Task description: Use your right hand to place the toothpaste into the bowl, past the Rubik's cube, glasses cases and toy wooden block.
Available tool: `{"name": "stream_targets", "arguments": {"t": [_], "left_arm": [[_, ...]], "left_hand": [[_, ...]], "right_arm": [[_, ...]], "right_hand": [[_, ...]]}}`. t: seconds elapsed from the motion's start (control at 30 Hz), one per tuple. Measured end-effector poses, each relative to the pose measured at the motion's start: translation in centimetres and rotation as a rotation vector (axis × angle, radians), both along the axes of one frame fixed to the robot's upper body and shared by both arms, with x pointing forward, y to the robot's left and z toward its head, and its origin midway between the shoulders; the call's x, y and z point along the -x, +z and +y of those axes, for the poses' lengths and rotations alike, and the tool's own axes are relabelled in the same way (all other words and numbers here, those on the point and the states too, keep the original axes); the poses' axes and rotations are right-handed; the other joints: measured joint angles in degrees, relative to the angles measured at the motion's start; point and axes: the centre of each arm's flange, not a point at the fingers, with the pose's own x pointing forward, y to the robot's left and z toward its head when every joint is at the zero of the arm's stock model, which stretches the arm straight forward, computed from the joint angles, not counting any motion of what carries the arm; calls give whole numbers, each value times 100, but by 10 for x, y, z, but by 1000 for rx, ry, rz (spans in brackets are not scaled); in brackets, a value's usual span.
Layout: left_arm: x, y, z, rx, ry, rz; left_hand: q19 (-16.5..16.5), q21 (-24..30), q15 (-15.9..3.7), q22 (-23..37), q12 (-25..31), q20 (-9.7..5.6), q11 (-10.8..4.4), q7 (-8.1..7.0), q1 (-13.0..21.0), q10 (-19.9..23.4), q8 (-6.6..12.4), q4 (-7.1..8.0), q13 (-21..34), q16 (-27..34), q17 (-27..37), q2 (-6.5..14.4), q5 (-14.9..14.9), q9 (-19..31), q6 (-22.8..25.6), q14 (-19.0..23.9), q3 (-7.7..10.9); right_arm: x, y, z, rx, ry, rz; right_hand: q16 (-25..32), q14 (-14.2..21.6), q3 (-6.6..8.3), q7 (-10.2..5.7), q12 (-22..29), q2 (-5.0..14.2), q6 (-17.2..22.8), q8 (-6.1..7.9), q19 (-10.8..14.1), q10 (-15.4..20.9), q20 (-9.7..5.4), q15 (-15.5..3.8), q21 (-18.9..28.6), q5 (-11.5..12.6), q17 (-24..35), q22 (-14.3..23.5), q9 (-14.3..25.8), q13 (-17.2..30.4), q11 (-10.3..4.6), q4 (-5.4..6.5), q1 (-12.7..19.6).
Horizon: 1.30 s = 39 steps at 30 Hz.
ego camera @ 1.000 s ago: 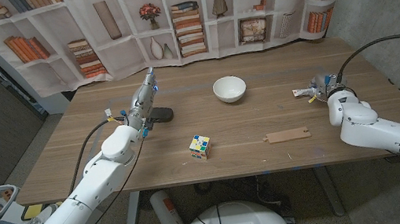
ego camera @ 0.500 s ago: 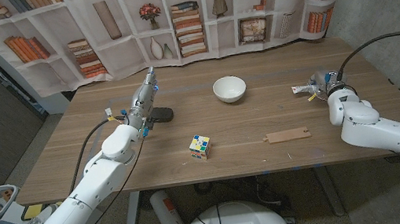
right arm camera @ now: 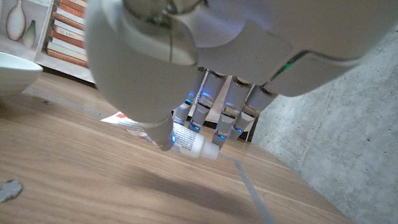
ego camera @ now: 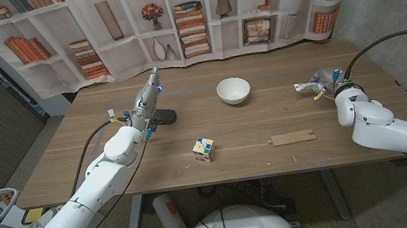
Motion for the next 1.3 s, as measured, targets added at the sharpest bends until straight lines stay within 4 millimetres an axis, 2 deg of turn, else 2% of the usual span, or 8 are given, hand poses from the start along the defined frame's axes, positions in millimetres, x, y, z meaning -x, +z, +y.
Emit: {"name": "stream_targets", "arguments": {"t": [1.3], "left_arm": [[6, 3, -4, -26, 0, -8]], "left_hand": [[0, 0, 0, 0, 0, 0, 0, 0, 23, 0, 0, 9, 0, 0, 0, 23, 0, 0, 0, 0, -72]], "right_arm": [[14, 19, 32, -39, 203, -110]], "right_hand": [[-93, -83, 49, 0, -90, 31, 0, -84, 0, 1, 0, 21, -23, -49, 4, 0, -2, 1, 1, -2, 31]]}}
